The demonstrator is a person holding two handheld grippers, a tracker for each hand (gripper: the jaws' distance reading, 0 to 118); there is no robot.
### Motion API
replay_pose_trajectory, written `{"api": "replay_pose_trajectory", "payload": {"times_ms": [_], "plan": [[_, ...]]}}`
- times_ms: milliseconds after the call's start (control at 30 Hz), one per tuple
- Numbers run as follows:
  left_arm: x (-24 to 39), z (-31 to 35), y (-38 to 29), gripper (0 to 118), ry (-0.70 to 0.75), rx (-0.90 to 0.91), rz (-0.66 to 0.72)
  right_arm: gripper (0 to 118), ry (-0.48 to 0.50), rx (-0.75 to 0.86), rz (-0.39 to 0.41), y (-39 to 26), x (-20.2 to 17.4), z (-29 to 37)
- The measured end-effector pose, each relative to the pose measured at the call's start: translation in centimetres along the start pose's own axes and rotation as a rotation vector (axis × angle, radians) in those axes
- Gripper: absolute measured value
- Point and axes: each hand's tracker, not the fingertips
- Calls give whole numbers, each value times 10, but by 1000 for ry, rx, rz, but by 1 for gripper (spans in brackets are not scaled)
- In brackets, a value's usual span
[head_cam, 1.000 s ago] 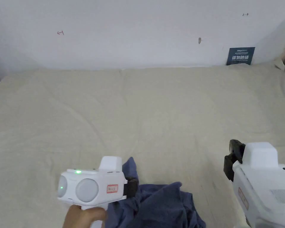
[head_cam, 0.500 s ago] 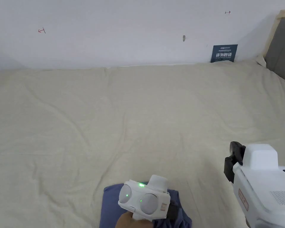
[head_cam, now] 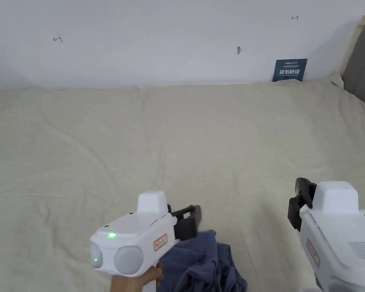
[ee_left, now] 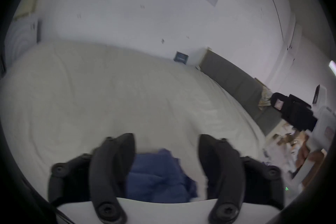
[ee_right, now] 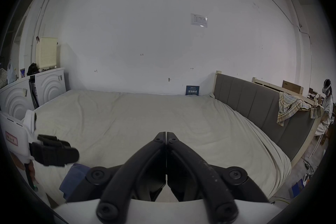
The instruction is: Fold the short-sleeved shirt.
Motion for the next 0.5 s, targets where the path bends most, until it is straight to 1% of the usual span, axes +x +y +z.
{"api": "replay_pose_trajectory", "payload": {"times_ms": [33,100,133,233,267,367,500], "plan": [[-3,0,-2,55,35,11,-27,2,0,1,-1,0,0,0],[-11,0,-9,14,67,25,-39,2,3,1,-2,0,-1,0],[-16,1,-14,1,79,25,-39,2,4,1,-2,0,-1,0],[-26,-6,-27,0,66,-22,-4,2,6,-2,-3,-1,-1,0],[-26,-8,-33,0,84,-35,-10,2,7,-4,-3,-2,-1,-1],[-15,-23,-52,0,80,-80,-37,2,8,-9,-3,-3,0,-2],[6,-43,-74,0,38,-159,-62,2,8,-16,3,-4,3,-4]]}}
